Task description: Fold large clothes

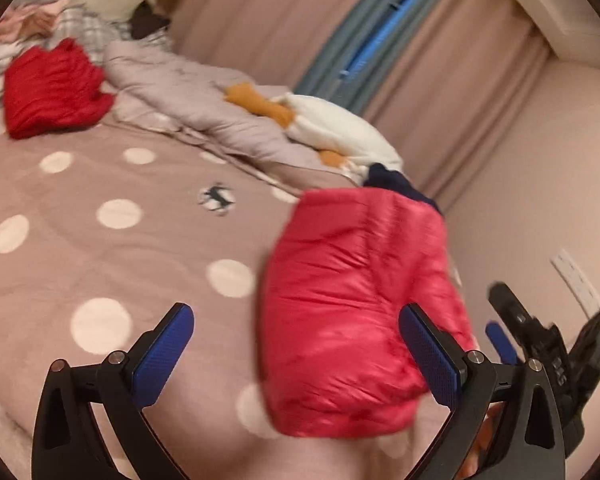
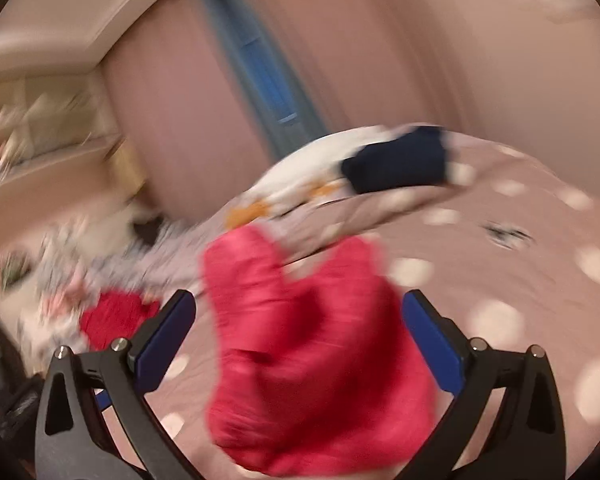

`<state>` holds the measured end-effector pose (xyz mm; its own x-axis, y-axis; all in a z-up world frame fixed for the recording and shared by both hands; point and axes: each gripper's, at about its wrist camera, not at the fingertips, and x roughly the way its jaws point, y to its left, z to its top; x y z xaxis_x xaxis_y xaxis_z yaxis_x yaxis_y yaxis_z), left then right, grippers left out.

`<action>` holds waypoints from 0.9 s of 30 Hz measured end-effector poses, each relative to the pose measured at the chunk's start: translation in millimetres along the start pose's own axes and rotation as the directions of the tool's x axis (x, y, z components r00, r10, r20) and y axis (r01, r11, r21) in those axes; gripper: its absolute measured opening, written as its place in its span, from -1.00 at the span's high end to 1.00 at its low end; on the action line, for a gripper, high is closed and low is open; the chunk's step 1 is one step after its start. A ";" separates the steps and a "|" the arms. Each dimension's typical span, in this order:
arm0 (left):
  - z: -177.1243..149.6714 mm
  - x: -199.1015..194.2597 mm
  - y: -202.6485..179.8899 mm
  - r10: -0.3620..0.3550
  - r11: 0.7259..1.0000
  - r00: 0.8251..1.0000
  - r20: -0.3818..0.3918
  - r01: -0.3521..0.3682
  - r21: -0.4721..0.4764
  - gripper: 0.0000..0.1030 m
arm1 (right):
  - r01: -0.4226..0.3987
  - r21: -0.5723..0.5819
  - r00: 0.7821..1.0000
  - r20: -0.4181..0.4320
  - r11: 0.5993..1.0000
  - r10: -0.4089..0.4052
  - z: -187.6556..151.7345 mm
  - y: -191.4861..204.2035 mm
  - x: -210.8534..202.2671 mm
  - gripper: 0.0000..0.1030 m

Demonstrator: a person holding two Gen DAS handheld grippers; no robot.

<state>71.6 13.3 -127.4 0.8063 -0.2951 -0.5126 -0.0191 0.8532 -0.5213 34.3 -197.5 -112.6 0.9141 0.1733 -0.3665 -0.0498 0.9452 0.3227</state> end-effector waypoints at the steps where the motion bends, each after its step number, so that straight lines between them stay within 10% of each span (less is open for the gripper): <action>1: 1.6 -2.4 7.0 0.004 1.000 1.000 0.010 -0.004 -0.006 -0.95 | 0.007 -0.022 1.000 -0.015 1.000 -0.007 -0.1 10.3 12.7 -0.99; 8: 8.9 9.9 31.6 0.070 0.998 0.997 0.017 -0.070 0.007 -0.95 | 0.087 0.004 0.991 -0.106 0.996 -0.086 -10.8 17.8 79.3 -0.86; 9: 9.4 12.7 34.3 0.068 0.998 0.998 0.010 -0.068 0.003 -0.95 | 0.100 -0.009 0.990 -0.097 0.995 -0.100 -12.7 17.8 79.2 -0.70; 10: 10.4 15.8 37.0 0.067 0.998 0.998 0.006 -0.067 -0.003 -0.95 | 0.126 -0.026 0.988 -0.082 0.992 -0.128 -14.1 16.3 79.1 0.02; 11: 8.6 16.4 39.0 0.073 0.997 0.997 0.002 -0.073 -0.014 -0.95 | 0.171 -0.042 0.982 -0.077 0.984 -0.173 -14.9 13.6 80.7 0.34; 19: -1.3 59.5 8.3 0.033 0.999 0.997 -0.066 -0.033 -0.001 -0.95 | 0.294 -0.016 0.952 -0.085 0.956 -0.294 -26.8 -38.4 61.3 0.39; 27: -25.2 167.5 -80.9 0.009 0.979 0.998 -0.063 0.004 0.205 -0.95 | 0.364 0.208 0.928 -0.169 0.908 -0.334 -55.5 -123.5 58.3 0.32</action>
<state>193.3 -116.0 -188.2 0.7674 -0.3136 -0.5592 0.1055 0.9221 -0.3723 71.4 -288.8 -222.3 0.7966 -0.1078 -0.5949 0.3716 0.8634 0.3411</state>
